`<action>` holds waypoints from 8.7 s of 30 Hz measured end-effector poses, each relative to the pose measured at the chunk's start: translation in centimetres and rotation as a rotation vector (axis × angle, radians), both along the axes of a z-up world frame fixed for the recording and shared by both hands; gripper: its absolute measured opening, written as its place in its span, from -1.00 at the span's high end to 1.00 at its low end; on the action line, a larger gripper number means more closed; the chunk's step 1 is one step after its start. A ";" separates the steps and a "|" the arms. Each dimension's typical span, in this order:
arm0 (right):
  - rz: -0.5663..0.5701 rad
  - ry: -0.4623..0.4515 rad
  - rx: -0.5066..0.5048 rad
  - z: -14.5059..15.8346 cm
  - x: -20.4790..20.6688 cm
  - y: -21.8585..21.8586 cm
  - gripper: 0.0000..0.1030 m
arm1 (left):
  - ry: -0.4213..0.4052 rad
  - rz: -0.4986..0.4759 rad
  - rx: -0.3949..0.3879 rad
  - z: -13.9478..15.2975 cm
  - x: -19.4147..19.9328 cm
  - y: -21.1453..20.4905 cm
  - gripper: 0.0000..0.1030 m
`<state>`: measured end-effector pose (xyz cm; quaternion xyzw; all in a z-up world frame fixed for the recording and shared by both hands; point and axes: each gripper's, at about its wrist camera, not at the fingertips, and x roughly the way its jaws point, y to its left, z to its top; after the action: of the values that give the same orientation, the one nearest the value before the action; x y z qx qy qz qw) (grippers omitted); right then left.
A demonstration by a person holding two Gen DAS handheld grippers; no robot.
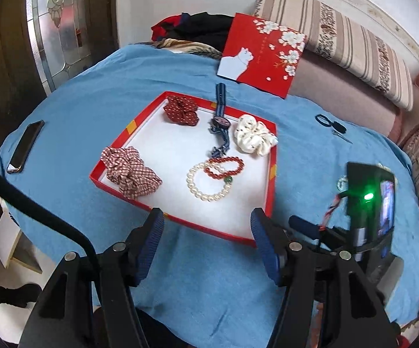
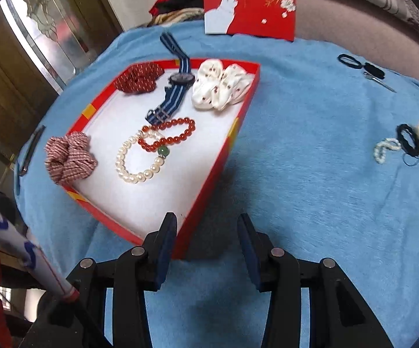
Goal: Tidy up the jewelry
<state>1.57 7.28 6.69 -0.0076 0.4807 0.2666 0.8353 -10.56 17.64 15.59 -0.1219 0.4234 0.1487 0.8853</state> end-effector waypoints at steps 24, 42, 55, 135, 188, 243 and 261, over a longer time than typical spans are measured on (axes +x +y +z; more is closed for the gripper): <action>-0.278 -0.124 -0.070 1.8 -6.1 -17.8 0.01 | -0.016 -0.155 0.121 1.6 -2.1 -9.1 -0.23; -0.352 -0.133 -0.067 0.6 -8.5 -22.0 -0.06 | -0.003 -0.216 0.153 1.6 -3.0 -13.6 -0.26; -0.383 -0.116 -0.067 -0.5 -8.4 -23.0 -0.06 | 0.014 -0.240 0.161 0.9 -2.8 -14.8 -0.26; -0.406 -0.260 -0.116 1.5 -6.5 -23.8 -0.09 | 0.065 -0.404 0.019 -4.3 2.7 -14.1 0.11; -0.285 -0.027 -0.064 -2.8 18.5 -19.4 0.20 | 0.143 -0.559 -0.152 -12.6 14.7 -14.4 0.90; 0.268 0.068 0.046 -0.7 0.8 7.5 0.76 | 0.088 -0.030 -0.286 -9.0 7.2 11.2 0.90; 0.101 -0.112 0.037 2.9 -6.2 -4.7 0.00 | 0.033 0.025 -0.061 -2.8 0.3 4.4 0.10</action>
<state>-4.60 2.57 9.58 -0.0313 0.4271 0.3165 0.8464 -10.31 22.00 12.76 -0.1516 0.4408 0.1487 0.8721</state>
